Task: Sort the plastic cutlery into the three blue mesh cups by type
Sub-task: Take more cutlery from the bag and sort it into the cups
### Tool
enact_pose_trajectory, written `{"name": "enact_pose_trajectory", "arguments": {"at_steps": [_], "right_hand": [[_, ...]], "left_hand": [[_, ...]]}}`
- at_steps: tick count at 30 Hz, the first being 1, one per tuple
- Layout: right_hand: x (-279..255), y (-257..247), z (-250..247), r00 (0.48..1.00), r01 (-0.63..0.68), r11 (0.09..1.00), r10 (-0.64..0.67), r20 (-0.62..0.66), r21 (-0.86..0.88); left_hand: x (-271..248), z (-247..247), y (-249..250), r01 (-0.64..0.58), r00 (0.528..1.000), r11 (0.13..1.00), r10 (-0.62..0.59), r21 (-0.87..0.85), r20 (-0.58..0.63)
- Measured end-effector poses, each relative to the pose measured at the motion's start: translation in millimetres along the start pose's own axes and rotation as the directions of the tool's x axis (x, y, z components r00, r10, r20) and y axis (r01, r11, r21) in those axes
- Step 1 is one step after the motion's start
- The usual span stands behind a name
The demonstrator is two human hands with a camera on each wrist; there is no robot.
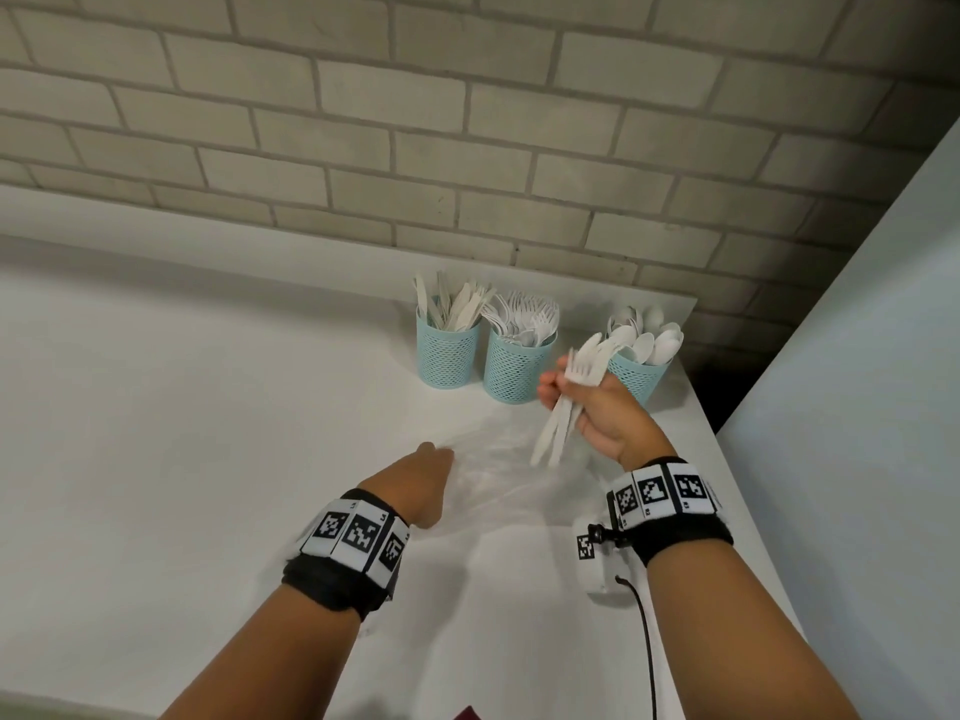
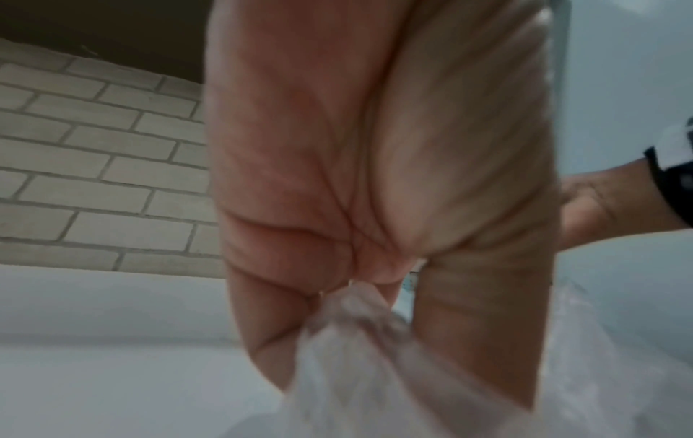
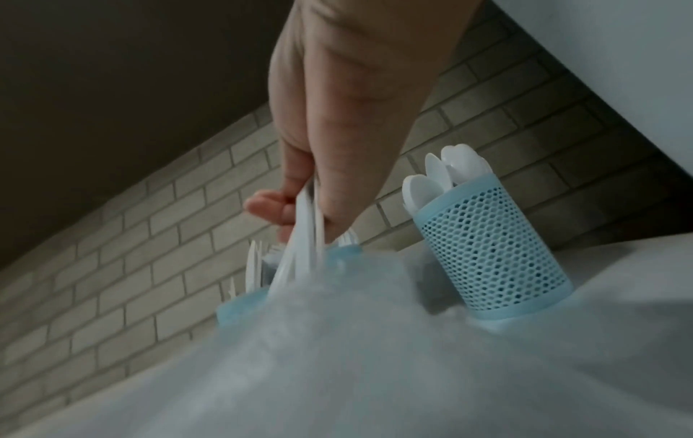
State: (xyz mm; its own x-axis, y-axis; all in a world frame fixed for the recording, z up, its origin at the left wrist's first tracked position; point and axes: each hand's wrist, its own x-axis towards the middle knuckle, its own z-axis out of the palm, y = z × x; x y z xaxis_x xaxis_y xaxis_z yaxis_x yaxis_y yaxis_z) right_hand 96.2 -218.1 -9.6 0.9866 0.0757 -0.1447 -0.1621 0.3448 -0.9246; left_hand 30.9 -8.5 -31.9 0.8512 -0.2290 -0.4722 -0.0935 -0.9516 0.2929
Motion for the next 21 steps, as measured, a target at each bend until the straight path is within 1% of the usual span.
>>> {"name": "enact_pose_trajectory", "arguments": {"at_steps": [2, 3, 5, 8, 11, 14, 16, 17, 18, 19, 21], "right_hand": [[-0.5, -10.5, 3.7, 0.994, 0.094, 0.984, -0.083, -0.076, 0.154], [-1.1, -14.9, 5.7, 0.989, 0.134, 0.970, -0.116, -0.096, 0.205], [-3.7, -20.4, 10.5, 0.984, 0.172, 0.953, -0.154, -0.089, 0.249], [-6.5, -22.6, 17.2, 0.983, 0.182, 0.961, -0.174, -0.058, 0.209], [-4.9, -19.6, 20.2, 0.984, 0.172, 0.980, -0.165, -0.072, 0.102], [-4.4, -17.1, 21.6, 0.988, 0.143, 0.989, -0.140, -0.057, 0.041], [-5.1, -17.9, 24.5, 0.993, 0.122, 0.992, -0.121, -0.012, 0.028], [-5.5, -18.8, 27.0, 0.994, 0.102, 0.995, -0.102, 0.023, 0.024], [-5.9, -19.0, 30.2, 0.995, 0.078, 0.997, -0.079, 0.068, 0.016], [-6.6, -19.0, 33.6, 0.992, 0.051, 0.999, -0.051, 0.116, 0.000], [-6.8, -17.6, 38.9, 0.983, 0.001, 0.999, 0.005, 0.184, -0.033]], "left_hand": [[0.8, 1.9, 1.9, 0.017, 1.000, 1.000, -0.016, 0.014, -0.004], [0.7, 2.0, 2.8, 0.028, 1.000, 0.999, -0.028, 0.019, -0.003], [0.3, 0.5, 4.2, 0.048, 0.999, 0.999, -0.049, 0.022, 0.011], [-2.1, -8.3, 6.1, 0.043, 0.999, 0.999, -0.043, 0.009, 0.020], [-12.0, -24.2, 10.6, 0.012, 1.000, 0.999, -0.012, -0.032, -0.015], [-19.3, -38.8, 16.2, -0.058, 0.991, 0.997, 0.051, -0.059, -0.124], [-19.0, -44.7, 22.4, -0.153, 0.966, 0.979, 0.119, -0.137, -0.228], [-17.8, -46.8, 27.0, -0.214, 0.950, 0.951, 0.150, -0.224, -0.274], [-15.2, -47.9, 31.7, -0.268, 0.939, 0.901, 0.167, -0.340, -0.300], [-13.0, -48.8, 36.8, -0.310, 0.935, 0.833, 0.180, -0.459, -0.305], [-6.7, -48.2, 45.8, -0.331, 0.944, 0.676, 0.222, -0.659, -0.246]]}}
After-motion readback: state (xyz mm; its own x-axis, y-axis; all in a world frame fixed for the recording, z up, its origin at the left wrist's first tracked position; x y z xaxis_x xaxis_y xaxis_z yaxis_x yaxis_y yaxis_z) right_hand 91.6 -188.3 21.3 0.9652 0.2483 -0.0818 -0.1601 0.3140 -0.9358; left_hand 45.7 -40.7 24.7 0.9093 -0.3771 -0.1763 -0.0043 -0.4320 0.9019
